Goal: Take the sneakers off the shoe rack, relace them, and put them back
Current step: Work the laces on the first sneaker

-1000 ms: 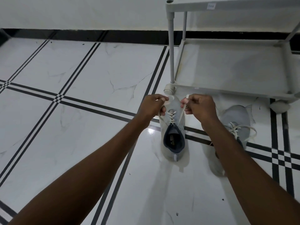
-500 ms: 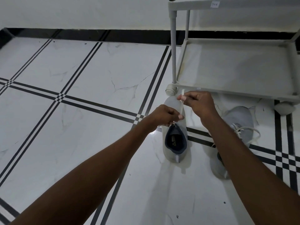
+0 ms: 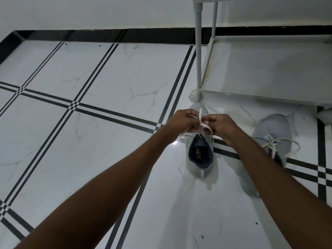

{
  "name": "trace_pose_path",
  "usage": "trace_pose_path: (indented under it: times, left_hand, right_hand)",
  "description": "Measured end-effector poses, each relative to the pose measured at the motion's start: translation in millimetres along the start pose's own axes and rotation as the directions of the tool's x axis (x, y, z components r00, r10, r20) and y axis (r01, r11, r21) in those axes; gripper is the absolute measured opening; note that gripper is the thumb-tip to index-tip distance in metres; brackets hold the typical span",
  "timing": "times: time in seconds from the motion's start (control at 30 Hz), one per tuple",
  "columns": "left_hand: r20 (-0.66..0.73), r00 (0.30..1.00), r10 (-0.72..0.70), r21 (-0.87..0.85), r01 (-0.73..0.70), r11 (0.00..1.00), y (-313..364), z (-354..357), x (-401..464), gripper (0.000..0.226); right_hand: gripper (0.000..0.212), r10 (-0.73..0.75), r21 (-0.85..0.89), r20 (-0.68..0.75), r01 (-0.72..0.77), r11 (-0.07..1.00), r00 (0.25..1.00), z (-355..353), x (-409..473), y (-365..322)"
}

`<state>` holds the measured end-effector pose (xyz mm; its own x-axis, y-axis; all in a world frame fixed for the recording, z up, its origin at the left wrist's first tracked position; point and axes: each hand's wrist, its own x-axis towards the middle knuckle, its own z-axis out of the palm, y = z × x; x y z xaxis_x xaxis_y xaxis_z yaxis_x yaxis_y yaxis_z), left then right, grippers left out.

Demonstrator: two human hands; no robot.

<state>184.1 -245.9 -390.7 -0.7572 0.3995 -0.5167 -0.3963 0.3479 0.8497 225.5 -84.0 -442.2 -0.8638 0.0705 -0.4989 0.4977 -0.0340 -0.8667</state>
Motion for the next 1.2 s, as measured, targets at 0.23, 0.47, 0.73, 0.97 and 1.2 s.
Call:
trace_pose_path:
  times: [0.23,0.47,0.73,0.97,1.2]
  left_hand:
    - [0.037,0.997,0.072,0.081,-0.075,0.994,10.5,-9.3,-3.0,0.021]
    - [0.167,0.838,0.519,0.842,-0.395,0.367,6.0,-9.3,-2.5,0.038]
    - [-0.143,0.83,0.538,0.668,-0.32,0.672,-15.1,4.8,-3.3,0.038]
    - [-0.221,0.802,0.556,0.606,-0.334,0.722,-25.6,6.4,-8.0,0.034]
    - [-0.246,0.802,0.544,0.508,-0.371,0.777,-17.3,21.8,-8.7,0.042]
  right_hand:
    - [0.02,0.051,0.021,0.14,-0.055,0.998,0.989,0.8,-13.2,-12.4]
    - [0.021,0.167,0.012,0.186,-0.173,0.985,0.968,-4.2,-3.4,0.3]
    - [0.022,0.194,0.399,0.384,-0.351,0.847,0.903,0.1,-8.5,3.9]
    - [0.026,0.321,0.401,0.216,-0.383,0.832,0.922,7.8,-3.5,-9.7]
    - [0.025,0.325,0.403,0.359,-0.459,0.791,0.875,10.6,-8.5,-9.9]
